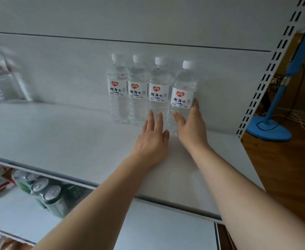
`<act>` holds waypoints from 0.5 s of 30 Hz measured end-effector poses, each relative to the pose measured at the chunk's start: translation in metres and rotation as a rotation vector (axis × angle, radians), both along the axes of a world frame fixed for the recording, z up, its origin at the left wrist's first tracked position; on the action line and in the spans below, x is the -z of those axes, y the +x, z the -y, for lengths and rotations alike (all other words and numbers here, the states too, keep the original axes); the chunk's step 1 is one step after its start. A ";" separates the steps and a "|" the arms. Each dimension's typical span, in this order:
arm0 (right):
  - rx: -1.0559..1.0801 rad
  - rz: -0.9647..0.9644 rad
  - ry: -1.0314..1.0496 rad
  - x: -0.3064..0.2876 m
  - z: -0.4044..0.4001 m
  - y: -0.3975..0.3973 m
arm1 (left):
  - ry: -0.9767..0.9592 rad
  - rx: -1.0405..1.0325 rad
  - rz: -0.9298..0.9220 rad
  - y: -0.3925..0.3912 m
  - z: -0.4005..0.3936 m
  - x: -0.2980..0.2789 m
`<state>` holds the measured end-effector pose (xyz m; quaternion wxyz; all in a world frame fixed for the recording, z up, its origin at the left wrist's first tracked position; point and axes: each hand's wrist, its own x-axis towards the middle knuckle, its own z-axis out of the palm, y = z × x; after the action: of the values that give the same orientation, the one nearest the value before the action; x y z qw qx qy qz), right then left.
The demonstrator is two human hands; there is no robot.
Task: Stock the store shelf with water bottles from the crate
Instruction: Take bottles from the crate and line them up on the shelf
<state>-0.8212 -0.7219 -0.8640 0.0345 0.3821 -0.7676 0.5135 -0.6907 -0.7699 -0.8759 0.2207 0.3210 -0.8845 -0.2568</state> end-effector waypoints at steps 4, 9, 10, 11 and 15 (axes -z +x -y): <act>0.061 -0.025 0.056 0.009 0.004 -0.001 | -0.028 -0.001 0.014 -0.001 0.001 0.000; 0.095 -0.057 0.083 0.011 0.003 -0.001 | -0.029 0.001 0.009 -0.001 0.005 0.002; 0.095 -0.054 0.092 0.011 0.003 0.000 | -0.022 0.000 -0.001 -0.001 0.005 0.002; 0.095 -0.046 0.109 0.011 0.003 0.001 | -0.016 -0.001 -0.009 0.000 0.005 0.002; 0.084 -0.003 0.243 0.018 -0.010 0.009 | 0.042 -0.042 -0.086 0.003 0.003 -0.003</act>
<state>-0.8121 -0.7117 -0.8818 0.0106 0.3519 -0.8393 0.4142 -0.6873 -0.7727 -0.8734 0.2569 0.3329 -0.8617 -0.2842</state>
